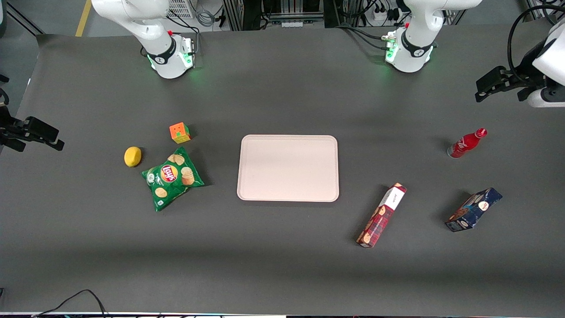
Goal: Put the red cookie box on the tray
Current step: 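Move the open left gripper toward the red plaid shortbread box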
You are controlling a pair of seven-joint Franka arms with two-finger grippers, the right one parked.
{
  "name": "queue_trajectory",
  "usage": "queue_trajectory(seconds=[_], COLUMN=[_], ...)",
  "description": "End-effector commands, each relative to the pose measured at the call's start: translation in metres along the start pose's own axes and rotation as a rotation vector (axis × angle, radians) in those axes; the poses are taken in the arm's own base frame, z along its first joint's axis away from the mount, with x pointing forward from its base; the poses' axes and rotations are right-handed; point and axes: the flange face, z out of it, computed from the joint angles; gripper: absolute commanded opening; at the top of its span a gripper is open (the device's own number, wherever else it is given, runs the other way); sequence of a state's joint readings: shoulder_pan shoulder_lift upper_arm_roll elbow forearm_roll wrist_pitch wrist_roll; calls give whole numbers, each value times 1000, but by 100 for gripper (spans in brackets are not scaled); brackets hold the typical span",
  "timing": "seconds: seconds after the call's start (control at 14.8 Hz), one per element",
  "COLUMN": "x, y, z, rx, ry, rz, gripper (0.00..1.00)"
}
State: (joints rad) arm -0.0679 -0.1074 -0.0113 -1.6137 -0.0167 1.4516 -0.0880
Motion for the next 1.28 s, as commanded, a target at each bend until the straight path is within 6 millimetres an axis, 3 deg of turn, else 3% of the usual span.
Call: queue_trajectory(seconds=[0.0,0.54,0.74,1.01,1.22], x=[-4,4,8,22,32], y=[-1,1,13,39,60], z=[-4,-9,-4,17,45], rx=[-9,-14,-14,-13,-2], ry=[17,83,82,77,61], rz=[13,17,40,95,201], gripper=[100,100,100,100,100])
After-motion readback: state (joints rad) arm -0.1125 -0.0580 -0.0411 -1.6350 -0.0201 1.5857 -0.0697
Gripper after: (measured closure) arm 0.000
